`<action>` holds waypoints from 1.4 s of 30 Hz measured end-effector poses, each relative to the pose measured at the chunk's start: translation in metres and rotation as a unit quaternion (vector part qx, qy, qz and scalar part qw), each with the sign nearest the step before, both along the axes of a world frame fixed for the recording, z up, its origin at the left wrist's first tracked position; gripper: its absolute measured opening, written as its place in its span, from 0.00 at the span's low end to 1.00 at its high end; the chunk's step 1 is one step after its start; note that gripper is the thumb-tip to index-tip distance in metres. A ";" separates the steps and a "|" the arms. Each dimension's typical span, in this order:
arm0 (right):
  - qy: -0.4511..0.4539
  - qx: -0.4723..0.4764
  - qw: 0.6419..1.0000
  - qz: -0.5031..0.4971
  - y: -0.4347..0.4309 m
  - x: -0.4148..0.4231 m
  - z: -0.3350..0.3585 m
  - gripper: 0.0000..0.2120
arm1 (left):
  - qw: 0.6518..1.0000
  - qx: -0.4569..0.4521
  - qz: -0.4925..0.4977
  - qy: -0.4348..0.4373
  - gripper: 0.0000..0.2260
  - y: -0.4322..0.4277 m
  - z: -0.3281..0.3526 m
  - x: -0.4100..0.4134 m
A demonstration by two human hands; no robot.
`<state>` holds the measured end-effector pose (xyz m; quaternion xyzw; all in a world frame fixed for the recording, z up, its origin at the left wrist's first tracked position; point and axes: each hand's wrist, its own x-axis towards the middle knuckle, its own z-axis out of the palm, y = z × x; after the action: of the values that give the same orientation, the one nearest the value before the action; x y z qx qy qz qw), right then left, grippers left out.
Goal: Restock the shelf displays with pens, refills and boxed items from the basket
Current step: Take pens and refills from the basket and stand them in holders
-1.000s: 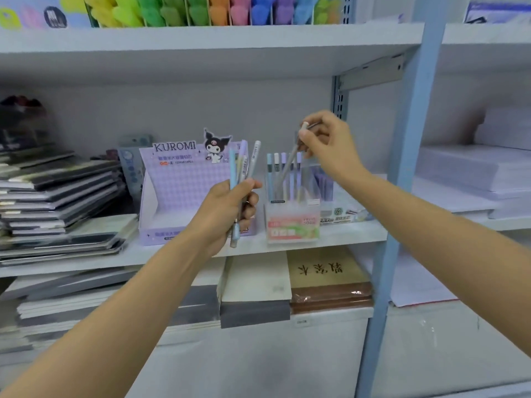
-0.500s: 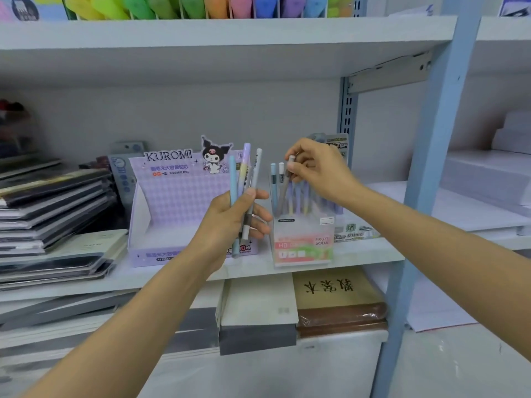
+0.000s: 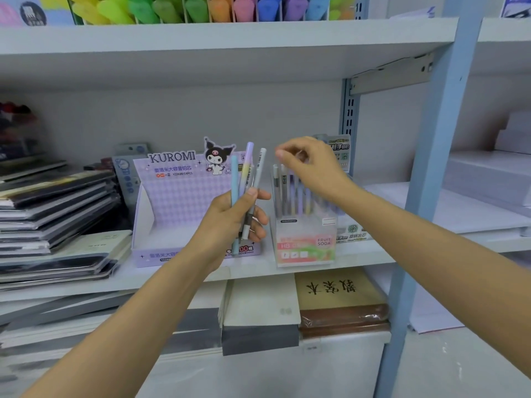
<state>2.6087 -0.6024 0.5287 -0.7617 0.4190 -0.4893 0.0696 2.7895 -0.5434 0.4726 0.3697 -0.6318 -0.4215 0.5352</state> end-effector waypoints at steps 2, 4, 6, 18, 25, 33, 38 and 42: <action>-0.113 0.078 0.980 0.143 0.007 -0.002 0.004 0.13 | 1.000 -0.003 -0.007 -0.007 0.13 0.002 0.002 -0.002; -0.135 0.126 0.957 0.223 0.013 -0.003 0.005 0.11 | 1.000 -0.007 -0.015 -0.022 0.13 0.005 0.003 -0.006; -0.136 0.127 0.954 0.236 0.017 -0.004 0.005 0.04 | 0.999 -0.012 -0.013 -0.040 0.13 0.007 0.004 -0.009; -0.087 0.190 0.950 0.232 0.032 -0.045 0.005 0.06 | 0.980 0.026 0.131 0.146 0.10 0.009 0.022 0.004; -0.020 0.173 0.961 0.216 0.044 -0.032 0.001 0.10 | 0.974 -0.028 0.134 0.179 0.08 0.016 0.036 -0.020; 0.002 0.193 0.948 0.251 0.045 -0.031 -0.002 0.12 | 0.979 -0.055 0.122 0.157 0.06 0.014 0.036 -0.040; -0.135 0.064 0.972 0.183 0.041 -0.024 0.007 0.12 | 0.983 -0.078 0.122 0.113 0.05 0.013 0.040 -0.044; -0.125 0.048 0.965 0.226 0.035 -0.021 0.018 0.11 | 0.989 -0.078 0.115 0.046 0.05 0.012 0.041 -0.050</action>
<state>2.5878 -0.5674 0.5465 -0.7652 0.2468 -0.5314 0.2669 2.7394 -0.5315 0.5137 0.3772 -0.5905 -0.3231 0.6361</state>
